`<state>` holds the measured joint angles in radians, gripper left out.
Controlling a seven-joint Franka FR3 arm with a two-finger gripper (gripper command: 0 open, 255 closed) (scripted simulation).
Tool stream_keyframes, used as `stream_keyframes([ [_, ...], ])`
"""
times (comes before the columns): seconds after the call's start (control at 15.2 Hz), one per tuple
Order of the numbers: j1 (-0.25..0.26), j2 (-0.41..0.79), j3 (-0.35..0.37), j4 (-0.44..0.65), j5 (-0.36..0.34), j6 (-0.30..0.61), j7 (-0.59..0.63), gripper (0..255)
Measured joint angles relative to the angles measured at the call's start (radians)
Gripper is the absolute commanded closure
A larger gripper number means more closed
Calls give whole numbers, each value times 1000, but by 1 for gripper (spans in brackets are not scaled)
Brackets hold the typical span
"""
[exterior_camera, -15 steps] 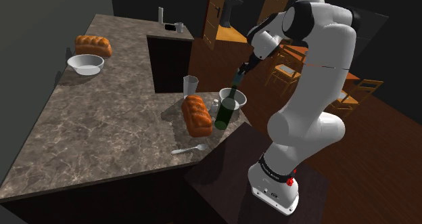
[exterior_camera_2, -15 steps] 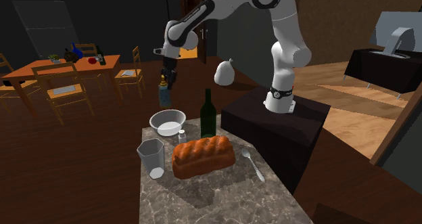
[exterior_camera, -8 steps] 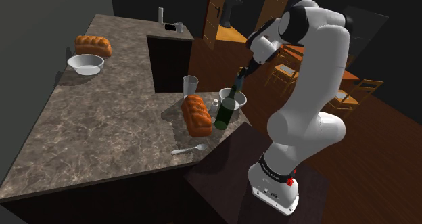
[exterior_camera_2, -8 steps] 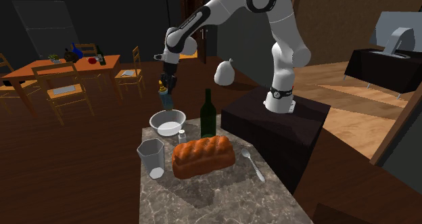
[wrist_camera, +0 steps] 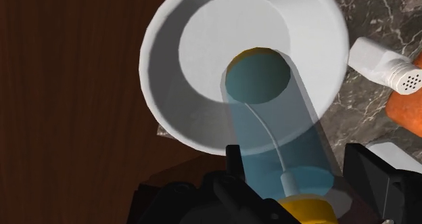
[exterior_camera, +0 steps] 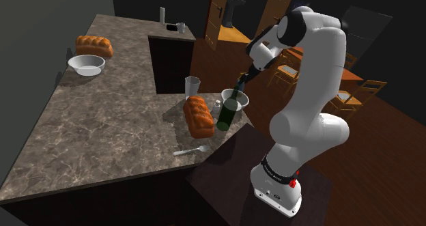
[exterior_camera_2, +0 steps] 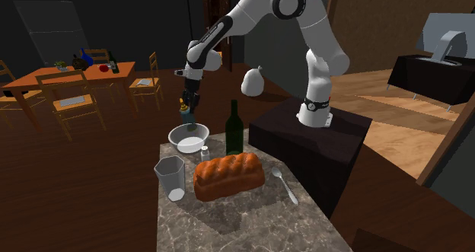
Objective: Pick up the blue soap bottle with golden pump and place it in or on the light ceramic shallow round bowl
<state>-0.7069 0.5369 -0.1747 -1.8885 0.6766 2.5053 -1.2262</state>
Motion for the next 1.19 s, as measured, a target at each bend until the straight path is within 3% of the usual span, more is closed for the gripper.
stream_keyframes([
  [0.66,-13,45,19,7,30,36,-33,255],
  [0.73,-13,45,19,7,30,36,-33,0],
  [1.19,-11,30,14,-2,24,28,-28,0],
])
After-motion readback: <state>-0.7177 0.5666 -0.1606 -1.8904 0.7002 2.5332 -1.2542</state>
